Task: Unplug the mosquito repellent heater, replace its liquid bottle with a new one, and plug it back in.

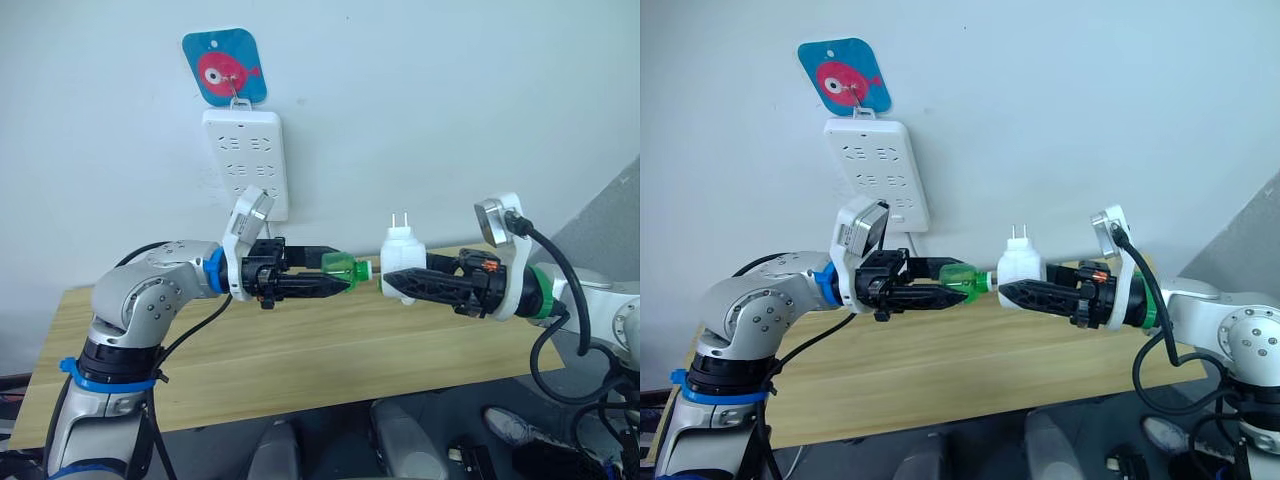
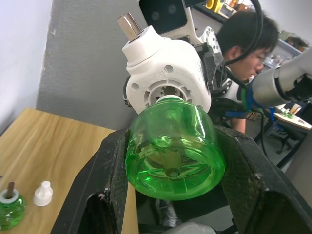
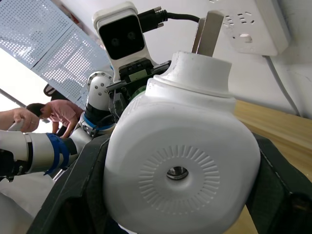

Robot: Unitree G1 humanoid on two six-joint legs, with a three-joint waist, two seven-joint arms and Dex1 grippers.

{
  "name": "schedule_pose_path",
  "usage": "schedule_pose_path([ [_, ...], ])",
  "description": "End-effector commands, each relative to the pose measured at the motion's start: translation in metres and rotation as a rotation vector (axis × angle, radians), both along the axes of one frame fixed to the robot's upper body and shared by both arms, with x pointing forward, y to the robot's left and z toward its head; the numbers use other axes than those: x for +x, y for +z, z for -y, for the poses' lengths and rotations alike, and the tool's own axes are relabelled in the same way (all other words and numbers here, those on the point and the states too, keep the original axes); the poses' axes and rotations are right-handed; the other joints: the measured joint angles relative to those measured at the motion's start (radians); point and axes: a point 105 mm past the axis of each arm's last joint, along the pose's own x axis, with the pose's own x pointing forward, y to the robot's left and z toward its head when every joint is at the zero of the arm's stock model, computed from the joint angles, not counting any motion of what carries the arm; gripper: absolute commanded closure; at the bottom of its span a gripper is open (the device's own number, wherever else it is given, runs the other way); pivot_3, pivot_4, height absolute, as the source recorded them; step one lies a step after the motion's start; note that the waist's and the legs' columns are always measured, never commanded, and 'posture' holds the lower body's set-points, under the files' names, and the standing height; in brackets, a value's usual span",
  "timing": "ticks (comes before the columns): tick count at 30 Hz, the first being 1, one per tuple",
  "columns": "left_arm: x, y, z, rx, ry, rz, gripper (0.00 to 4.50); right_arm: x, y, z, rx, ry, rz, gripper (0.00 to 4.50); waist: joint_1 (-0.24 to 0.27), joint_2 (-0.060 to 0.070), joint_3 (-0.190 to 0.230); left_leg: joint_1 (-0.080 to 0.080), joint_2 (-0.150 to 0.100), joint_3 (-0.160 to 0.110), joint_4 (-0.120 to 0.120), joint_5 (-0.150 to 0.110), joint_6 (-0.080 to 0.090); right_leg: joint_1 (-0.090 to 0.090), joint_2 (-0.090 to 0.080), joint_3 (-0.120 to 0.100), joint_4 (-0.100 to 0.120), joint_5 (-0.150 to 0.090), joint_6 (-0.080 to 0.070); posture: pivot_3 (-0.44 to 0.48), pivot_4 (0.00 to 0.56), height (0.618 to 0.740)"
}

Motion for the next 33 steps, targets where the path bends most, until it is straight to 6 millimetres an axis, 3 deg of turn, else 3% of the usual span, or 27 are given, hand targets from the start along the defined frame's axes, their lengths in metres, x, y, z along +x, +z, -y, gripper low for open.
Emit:
schedule_pose_path([
  [1,-0.005,-0.004,0.007,0.049,-0.033,0.076,2.25,-0.008,0.013,-0.005,0.043,0.05,0.034,1.35,0.0,0.0,0.0,0.0,0.0,0.0,0.0,0.0,0.0,0.0,0.0,0.0,0.0,0.0,0.0,-0.191,0.143,0.734],
  [8,-0.005,-0.007,0.007,0.059,-0.037,0.089,2.25,-0.009,0.014,-0.006,0.045,0.052,0.039,1.35,0.0,0.001,0.0,0.0,0.0,0.0,0.0,0.0,0.0,0.0,0.0,0.0,0.0,0.0,0.0,-0.193,0.145,0.734],
  [19,-0.011,0.014,0.007,-0.044,-0.067,0.032,2.25,-0.007,0.005,-0.004,0.022,0.034,0.023,1.35,0.0,0.0,0.0,0.0,0.0,0.0,0.0,0.0,0.0,0.0,0.0,0.0,0.0,0.0,0.0,-0.193,0.145,0.734],
  [33,-0.01,0.018,0.007,-0.038,-0.07,0.033,2.25,-0.01,-0.001,-0.001,0.011,0.047,0.003,1.35,0.0,0.001,-0.001,0.0,0.0,0.0,0.0,0.0,0.0,0.0,0.0,0.0,0.0,0.0,0.0,-0.191,0.148,0.734],
])
